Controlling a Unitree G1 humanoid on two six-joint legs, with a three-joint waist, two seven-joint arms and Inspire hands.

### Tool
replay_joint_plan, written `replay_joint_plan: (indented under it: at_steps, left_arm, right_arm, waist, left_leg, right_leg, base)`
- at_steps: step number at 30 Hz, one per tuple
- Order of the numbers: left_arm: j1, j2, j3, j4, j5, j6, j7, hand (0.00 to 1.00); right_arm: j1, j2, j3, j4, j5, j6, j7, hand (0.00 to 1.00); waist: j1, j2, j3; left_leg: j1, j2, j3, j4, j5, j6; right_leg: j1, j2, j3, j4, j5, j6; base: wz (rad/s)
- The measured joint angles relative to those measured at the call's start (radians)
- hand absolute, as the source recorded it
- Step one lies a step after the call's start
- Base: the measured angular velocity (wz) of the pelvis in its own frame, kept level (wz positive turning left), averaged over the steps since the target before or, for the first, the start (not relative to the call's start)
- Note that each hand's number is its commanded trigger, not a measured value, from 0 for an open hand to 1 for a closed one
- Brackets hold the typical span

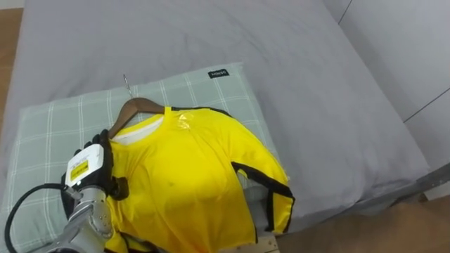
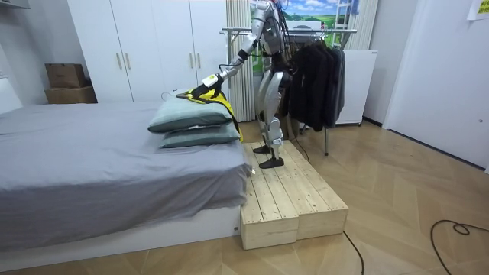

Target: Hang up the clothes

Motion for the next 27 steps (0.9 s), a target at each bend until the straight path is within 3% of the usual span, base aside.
replay_joint_plan:
  at_steps: [1, 6, 13, 27]
  left_arm:
    - [-0.001, 0.003, 0.005, 0.000, 0.000, 0.001, 0.000, 0.00]
    - [-0.012, 0.015, 0.035, 0.004, 0.000, 0.000, 0.018, 0.00]
    - [-0.026, 0.073, 0.043, 0.007, -0.001, 0.000, 0.039, 0.00]
    - [-0.094, 0.090, 0.043, 0.005, -0.001, 0.000, 0.041, 0.00]
  right_arm:
    - [0.000, 0.000, -0.001, 0.001, 0.003, 0.000, 0.000, 0.00]
    - [0.001, 0.000, -0.001, 0.015, 0.013, 0.000, -0.001, 0.00]
    - [0.024, 0.000, -0.001, 0.015, 0.013, 0.001, 0.001, 0.00]
    - [0.049, 0.001, -0.001, 0.014, 0.045, 0.002, -0.008, 0.00]
  waist:
    - [-0.001, 0.001, -0.0032]
    - [-0.007, -0.001, -0.0041]
    - [-0.011, -0.006, -0.0029]
    - [-0.010, -0.018, -0.0030]
  left_leg:
    - [-0.008, 0.000, 0.000, 0.003, 0.001, 0.000]
    - [-0.018, 0.002, -0.004, 0.016, 0.001, 0.000]
    - [-0.016, 0.000, 0.000, 0.023, 0.001, 0.001]
    - [-0.062, 0.019, -0.012, 0.061, -0.003, 0.000]
  right_leg:
    - [-0.007, 0.000, 0.000, 0.001, 0.001, -0.001]
    - [-0.008, 0.000, -0.003, 0.004, 0.002, -0.003]
    - [-0.009, -0.004, -0.002, 0.011, -0.007, -0.003]
    - [-0.033, 0.009, -0.002, 0.014, 0.000, -0.008]
  base:
    - [0.00]
    - [0.03]
    - [0.00]
    - [0.01]
